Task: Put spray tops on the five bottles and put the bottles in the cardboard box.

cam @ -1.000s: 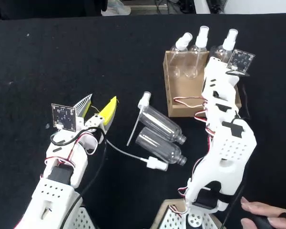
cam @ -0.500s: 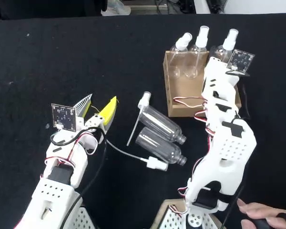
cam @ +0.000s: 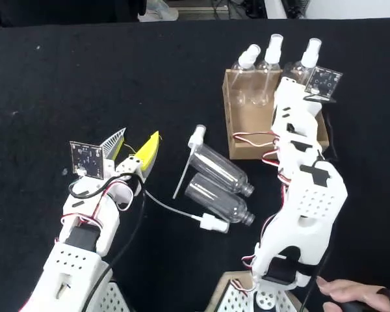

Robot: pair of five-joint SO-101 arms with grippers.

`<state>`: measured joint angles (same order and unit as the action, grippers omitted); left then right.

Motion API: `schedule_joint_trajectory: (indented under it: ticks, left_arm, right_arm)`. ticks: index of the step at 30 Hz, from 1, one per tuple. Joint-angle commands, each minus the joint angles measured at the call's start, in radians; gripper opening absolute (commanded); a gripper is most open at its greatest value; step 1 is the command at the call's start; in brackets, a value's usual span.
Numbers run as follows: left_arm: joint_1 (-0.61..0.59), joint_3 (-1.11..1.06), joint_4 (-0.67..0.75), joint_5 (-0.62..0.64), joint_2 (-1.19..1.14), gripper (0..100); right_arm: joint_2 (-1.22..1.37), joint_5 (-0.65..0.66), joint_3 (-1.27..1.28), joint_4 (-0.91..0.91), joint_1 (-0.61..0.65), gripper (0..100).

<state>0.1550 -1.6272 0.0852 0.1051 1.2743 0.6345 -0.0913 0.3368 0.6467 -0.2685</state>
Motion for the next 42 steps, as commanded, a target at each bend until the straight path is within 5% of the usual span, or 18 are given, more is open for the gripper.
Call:
schedule_joint_trajectory:
  ticks: [1,16,22,42]
  left_arm:
    - [0.004,0.013,0.023,-0.008,0.017,25]
    - [0.004,0.012,0.021,-0.008,0.017,25]
    - [0.004,0.012,0.021,-0.008,0.017,25]
    - [0.004,0.012,0.021,-0.008,0.017,25]
  right_arm:
    - [-0.019,-0.003,-0.008,0.011,0.017,12.4]
    - [-0.117,-0.003,0.093,0.011,0.017,12.9]
    - [-0.116,-0.009,0.097,0.009,0.028,26.7]
    - [-0.294,-0.009,0.268,0.011,0.025,24.0]
